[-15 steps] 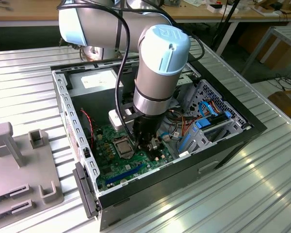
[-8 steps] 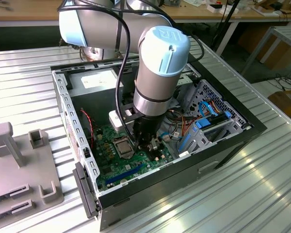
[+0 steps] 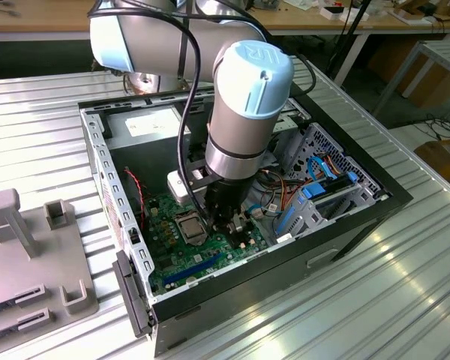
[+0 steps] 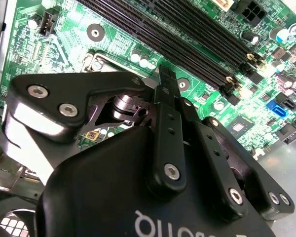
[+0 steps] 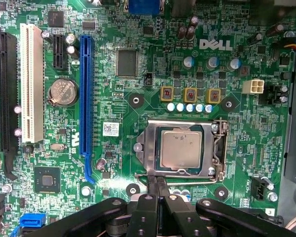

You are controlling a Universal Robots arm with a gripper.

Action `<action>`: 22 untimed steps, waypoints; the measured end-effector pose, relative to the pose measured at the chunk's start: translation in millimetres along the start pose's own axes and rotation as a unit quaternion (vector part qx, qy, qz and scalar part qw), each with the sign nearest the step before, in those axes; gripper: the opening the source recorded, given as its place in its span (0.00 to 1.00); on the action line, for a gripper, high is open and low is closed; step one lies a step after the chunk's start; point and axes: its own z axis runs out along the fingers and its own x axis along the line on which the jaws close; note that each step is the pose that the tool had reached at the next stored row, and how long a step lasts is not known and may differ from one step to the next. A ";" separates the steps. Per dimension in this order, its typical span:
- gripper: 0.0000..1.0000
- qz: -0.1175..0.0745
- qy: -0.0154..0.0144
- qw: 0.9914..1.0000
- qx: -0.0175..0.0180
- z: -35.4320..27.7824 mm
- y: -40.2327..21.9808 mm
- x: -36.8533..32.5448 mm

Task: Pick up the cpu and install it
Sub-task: 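Install the first cpu locking lever, then install the second cpu locking lever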

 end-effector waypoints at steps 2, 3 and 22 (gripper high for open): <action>0.11 0.000 0.000 1.000 0.000 -2.9 0.2 0.1; 0.11 0.000 0.000 1.000 0.000 -4.1 0.1 0.1; 0.11 0.000 0.000 1.000 0.000 -18.2 14.3 -1.6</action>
